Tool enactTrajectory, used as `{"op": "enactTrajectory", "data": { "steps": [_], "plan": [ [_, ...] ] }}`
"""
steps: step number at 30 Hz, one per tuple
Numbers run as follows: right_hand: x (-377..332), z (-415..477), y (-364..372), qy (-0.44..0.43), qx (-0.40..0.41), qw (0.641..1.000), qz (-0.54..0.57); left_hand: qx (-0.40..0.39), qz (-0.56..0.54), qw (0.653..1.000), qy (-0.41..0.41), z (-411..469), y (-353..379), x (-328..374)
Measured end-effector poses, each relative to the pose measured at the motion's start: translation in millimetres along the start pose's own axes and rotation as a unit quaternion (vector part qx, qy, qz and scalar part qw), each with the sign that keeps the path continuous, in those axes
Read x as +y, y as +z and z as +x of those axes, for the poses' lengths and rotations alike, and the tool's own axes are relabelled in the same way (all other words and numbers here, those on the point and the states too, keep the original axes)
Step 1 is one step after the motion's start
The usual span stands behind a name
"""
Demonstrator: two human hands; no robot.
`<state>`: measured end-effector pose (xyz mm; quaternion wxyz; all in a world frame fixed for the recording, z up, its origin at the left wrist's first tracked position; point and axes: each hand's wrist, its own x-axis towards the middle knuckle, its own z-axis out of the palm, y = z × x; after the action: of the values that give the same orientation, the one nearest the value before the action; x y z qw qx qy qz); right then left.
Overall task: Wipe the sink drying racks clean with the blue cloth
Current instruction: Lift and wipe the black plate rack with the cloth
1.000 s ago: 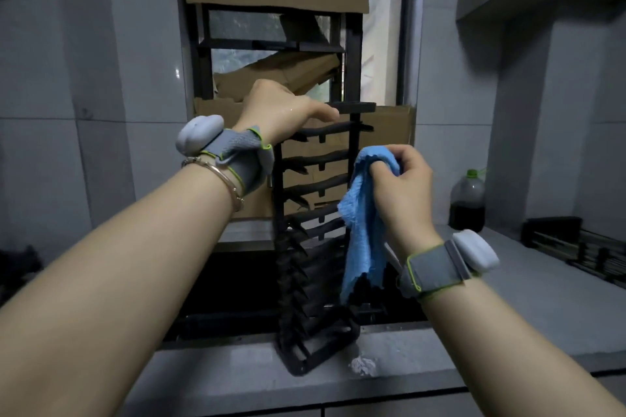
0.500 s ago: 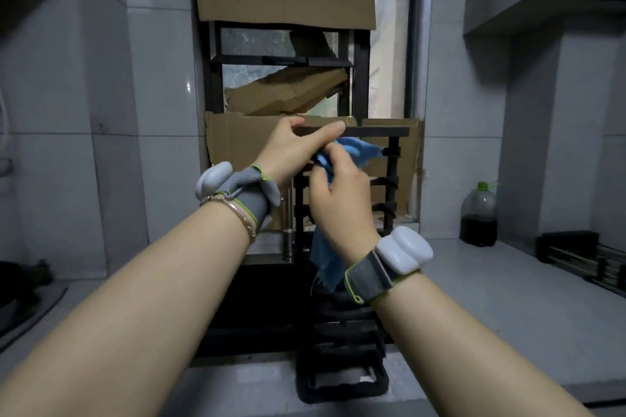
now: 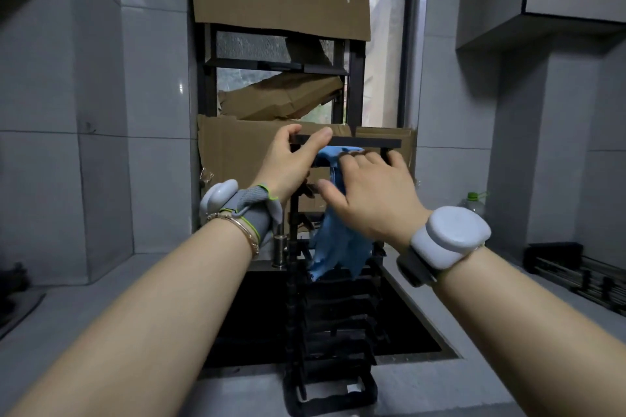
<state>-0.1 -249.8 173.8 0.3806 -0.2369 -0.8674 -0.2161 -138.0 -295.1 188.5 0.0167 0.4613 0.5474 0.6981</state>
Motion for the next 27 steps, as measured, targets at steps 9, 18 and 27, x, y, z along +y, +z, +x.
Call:
{"op": "enactTrajectory", "data": {
  "steps": [9,18,27],
  "plan": [
    [-3.2,6.3,-1.2,0.082,-0.029,0.994,-0.062,-0.021,-0.012,1.0,-0.009,1.6,-0.1,5.0],
    [-40.7,13.9,-1.4,0.063,-0.054,0.972,0.218,-0.02,-0.052,0.997,-0.047,3.0,3.5,-2.7],
    [-26.7,21.6,-3.3,0.026,-0.068,0.967,0.243,-0.041,-0.02,0.999,-0.016,-10.4,-1.6,-21.8]
  ]
}}
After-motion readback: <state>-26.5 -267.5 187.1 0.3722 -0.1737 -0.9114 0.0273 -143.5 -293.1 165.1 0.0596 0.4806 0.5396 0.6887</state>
